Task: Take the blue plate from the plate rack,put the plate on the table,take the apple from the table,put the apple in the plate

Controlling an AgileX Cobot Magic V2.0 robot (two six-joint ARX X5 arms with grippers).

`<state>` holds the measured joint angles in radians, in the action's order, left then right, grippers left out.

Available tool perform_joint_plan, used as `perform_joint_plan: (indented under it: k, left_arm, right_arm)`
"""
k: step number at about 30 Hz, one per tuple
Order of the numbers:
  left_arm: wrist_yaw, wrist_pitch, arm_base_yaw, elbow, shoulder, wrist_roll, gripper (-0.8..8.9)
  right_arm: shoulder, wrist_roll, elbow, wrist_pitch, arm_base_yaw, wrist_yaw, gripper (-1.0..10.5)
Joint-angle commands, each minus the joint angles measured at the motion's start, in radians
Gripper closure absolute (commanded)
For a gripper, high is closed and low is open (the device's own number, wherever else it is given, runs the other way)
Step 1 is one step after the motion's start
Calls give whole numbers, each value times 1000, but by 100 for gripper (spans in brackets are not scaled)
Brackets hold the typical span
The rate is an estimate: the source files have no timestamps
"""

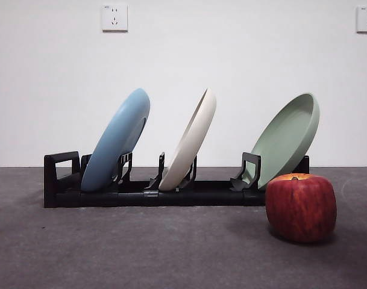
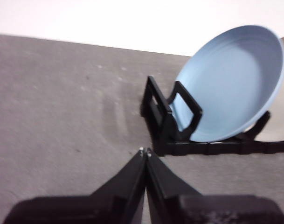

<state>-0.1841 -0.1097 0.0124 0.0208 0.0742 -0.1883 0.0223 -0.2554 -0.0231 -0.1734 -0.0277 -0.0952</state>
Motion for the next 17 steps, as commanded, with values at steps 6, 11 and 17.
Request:
perform_joint_plan:
  k: [6, 11, 17]
  left_arm:
    - [-10, -116, 2, 157, 70, -105, 820]
    - [-58, -139, 2, 303, 213, -103, 820]
    - [-194, -227, 2, 517, 451, -94, 820]
  right_arm:
    - [101, -118, -172, -100, 0, -8, 958]
    - [250, -108, -334, -161, 0, -12, 958]
    - [465, -16, -555, -278, 0, -67, 957]
